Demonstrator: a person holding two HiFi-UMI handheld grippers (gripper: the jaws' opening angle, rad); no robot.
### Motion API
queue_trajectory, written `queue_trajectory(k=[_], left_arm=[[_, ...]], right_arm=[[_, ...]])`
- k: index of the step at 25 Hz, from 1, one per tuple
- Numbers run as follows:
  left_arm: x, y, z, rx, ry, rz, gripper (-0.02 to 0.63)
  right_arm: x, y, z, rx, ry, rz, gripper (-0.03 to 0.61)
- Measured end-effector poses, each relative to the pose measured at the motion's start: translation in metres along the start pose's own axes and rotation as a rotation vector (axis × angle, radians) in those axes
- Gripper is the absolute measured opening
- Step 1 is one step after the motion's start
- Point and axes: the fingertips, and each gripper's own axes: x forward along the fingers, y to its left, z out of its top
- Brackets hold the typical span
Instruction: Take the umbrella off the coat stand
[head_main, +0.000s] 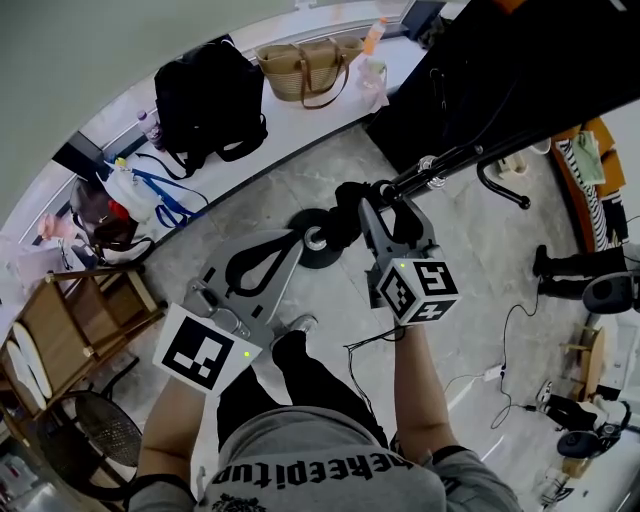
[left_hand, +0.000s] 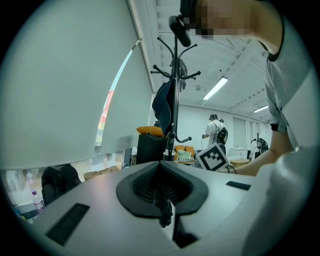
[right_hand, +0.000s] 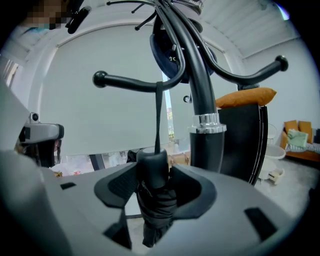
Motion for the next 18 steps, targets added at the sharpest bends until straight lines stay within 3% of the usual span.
queue_trajectory(k=[18], left_arm=[[-0.019,-0.002,0.020,0.044,-0.024,-0.020,0.015]], right_arm=[[-0.029,0.041,0.038,-0.027,-0.090,0.009,0.216]])
